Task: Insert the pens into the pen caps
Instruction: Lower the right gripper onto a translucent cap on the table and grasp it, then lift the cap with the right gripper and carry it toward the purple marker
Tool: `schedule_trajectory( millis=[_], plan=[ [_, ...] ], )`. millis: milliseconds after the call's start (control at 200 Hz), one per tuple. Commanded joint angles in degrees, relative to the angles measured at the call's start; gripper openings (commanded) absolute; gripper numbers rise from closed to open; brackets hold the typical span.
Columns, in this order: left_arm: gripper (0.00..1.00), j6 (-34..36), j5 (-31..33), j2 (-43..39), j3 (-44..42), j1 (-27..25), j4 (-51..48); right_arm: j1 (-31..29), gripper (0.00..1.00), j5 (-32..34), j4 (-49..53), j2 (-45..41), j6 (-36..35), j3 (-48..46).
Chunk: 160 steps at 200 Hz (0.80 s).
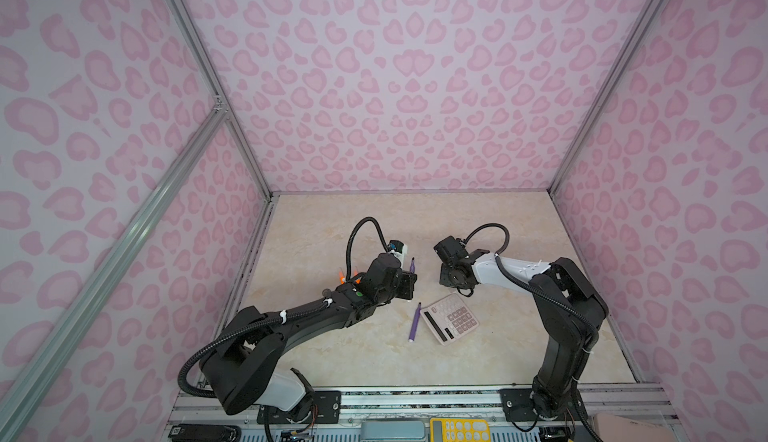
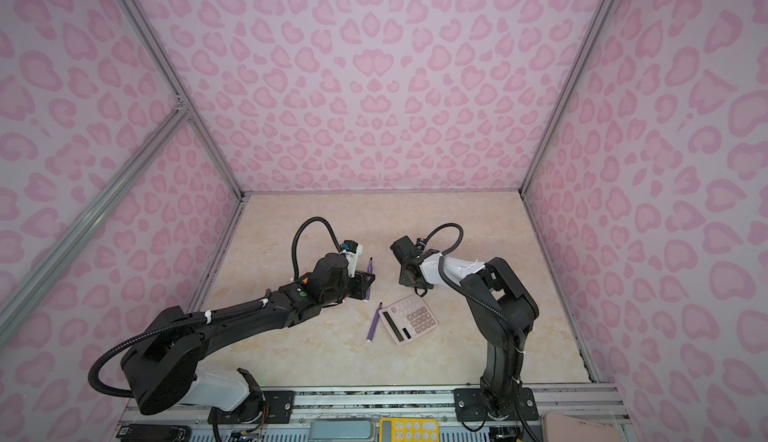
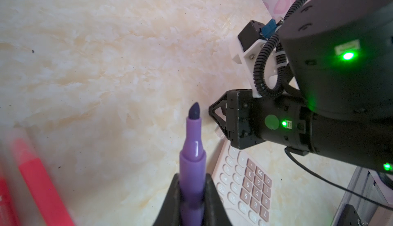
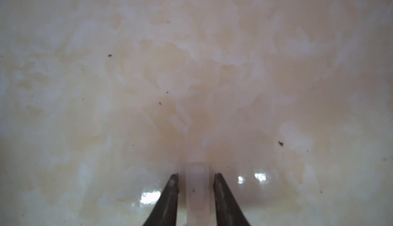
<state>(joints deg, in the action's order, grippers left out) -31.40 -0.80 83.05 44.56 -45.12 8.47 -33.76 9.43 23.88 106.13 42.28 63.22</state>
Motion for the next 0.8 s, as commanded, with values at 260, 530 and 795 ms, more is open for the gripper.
schedule_trajectory(
  millis=[260,530,795],
  plan=[
    [0.03,0.2,-1.29,-0.51,0.53,-0.05,1.99,-0.04,0.29,0.35,2.19,1.8,-0.61,0.9],
    [0.03,0.2,-1.52,-0.49,0.53,-0.04,1.99,-0.01,0.16,-0.29,1.95,1.76,-0.82,0.8],
    [0.03,2.39,-8.76,-1.41,-1.49,-0.57,9.06,0.01,0.1,-2.05,-0.52,-1.9,-0.8,-1.35]
  ],
)
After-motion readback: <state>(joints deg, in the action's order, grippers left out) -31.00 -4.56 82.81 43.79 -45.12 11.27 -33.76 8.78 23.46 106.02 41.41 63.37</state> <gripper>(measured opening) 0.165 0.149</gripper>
